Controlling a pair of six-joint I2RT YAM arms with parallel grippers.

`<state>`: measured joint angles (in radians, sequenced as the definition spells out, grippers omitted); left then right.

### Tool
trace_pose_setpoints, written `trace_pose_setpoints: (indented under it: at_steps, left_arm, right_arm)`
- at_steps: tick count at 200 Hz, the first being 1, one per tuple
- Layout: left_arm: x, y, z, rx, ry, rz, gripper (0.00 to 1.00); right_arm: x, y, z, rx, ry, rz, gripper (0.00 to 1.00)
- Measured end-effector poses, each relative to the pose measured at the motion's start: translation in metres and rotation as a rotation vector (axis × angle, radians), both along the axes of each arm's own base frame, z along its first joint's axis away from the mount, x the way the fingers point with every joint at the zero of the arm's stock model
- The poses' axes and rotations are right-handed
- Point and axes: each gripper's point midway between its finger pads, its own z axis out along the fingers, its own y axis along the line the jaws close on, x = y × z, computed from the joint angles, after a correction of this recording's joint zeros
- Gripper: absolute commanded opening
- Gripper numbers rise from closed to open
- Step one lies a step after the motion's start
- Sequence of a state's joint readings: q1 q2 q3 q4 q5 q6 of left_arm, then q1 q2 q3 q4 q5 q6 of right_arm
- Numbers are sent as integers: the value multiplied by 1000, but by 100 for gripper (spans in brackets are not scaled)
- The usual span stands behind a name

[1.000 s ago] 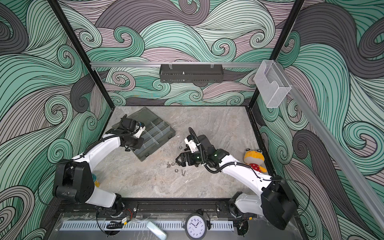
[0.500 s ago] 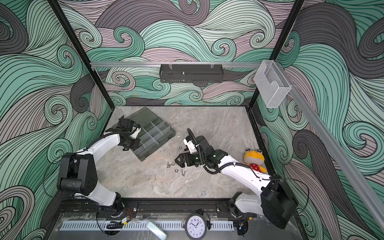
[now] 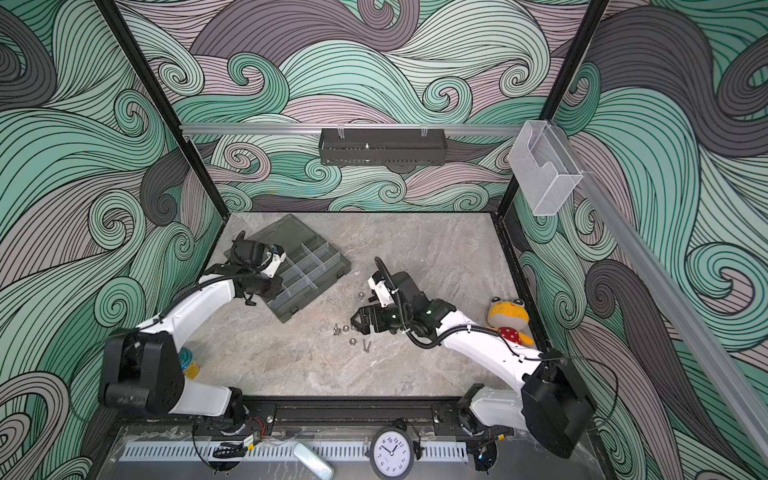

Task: Sort the screws and nuts into containers
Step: Place the nut into the container, then pick up the screw at the center of the table.

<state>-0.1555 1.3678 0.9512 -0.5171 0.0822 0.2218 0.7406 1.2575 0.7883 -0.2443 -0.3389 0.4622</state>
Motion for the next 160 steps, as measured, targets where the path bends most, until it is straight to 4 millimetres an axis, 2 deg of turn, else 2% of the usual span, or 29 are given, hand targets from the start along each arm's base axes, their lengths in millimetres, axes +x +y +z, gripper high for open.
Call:
trace_pose_setpoints:
  at_steps: [21,37,58,78,96,119,160]
  left_arm:
    - [-7,-42,29,-89,-124,-143,30]
    - [-16,-81,39,-148,-160,-291,31]
    - [-43,-130,34,-197,-131,-527,35]
    - [-71,-162,22,-210,-93,-735,38]
    - [-88,-177,14,-210,-86,-890,41]
    - [-105,-188,6,-178,-114,-1087,43]
    - [-112,-200,-28,-105,-69,-1325,41]
  right_arm:
    - [-1,-6,-3,0,6,-14,100]
    - [0,-16,-8,-2,16,-43,100]
    - [4,-43,-18,5,42,-122,100]
    - [8,-71,-25,12,61,-210,100]
    - [7,-89,-28,15,67,-260,100]
    - [0,-98,-33,20,84,-274,100]
    - [-20,-102,-48,23,131,-259,100]
